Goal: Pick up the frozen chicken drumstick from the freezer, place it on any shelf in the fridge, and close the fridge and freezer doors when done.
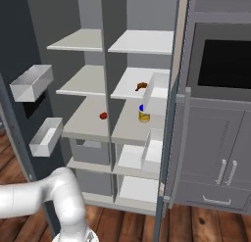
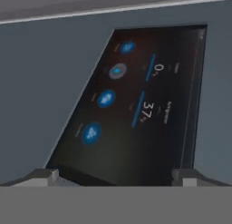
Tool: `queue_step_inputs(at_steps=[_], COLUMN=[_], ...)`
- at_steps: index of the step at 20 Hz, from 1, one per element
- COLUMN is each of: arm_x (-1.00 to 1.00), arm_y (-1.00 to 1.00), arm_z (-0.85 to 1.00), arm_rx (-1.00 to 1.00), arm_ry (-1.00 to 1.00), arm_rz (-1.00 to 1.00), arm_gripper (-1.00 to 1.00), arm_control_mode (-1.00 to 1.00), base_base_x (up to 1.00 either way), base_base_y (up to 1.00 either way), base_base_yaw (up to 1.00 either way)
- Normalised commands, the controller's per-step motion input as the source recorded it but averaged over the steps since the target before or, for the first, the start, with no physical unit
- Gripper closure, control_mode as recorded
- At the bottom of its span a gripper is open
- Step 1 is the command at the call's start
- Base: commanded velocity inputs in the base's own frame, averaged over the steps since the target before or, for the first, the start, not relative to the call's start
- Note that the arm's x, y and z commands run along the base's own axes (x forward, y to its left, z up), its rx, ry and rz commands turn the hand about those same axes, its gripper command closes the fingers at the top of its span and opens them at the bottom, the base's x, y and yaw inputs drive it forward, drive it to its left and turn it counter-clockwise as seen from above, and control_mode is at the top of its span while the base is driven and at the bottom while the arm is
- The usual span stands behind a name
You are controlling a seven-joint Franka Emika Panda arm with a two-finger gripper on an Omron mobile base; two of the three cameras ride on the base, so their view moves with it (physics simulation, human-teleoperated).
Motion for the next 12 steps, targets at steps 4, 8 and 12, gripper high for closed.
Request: queue_step_inputs(at_steps=[4, 8, 12], arm_x=[0.00, 0.00, 0.00], arm_y=[-1.00, -1.00, -1.00], arm_z=[0.00, -0.02, 0.00], arm_rx=[0.00, 0.00, 0.00], arm_ry=[0.00, 0.00, 0.00], arm_rz=[-0.11, -0.09, -0.07], arm_gripper=[-1.00, -1.00, -1.00], arm_control_mode=[-1.00, -1.00, -1.00], base_base_x=[0.00, 0.00, 0.00], base_base_y=[0.00, 0.00, 0.00], base_base_yaw=[0.00, 0.00, 0.00])
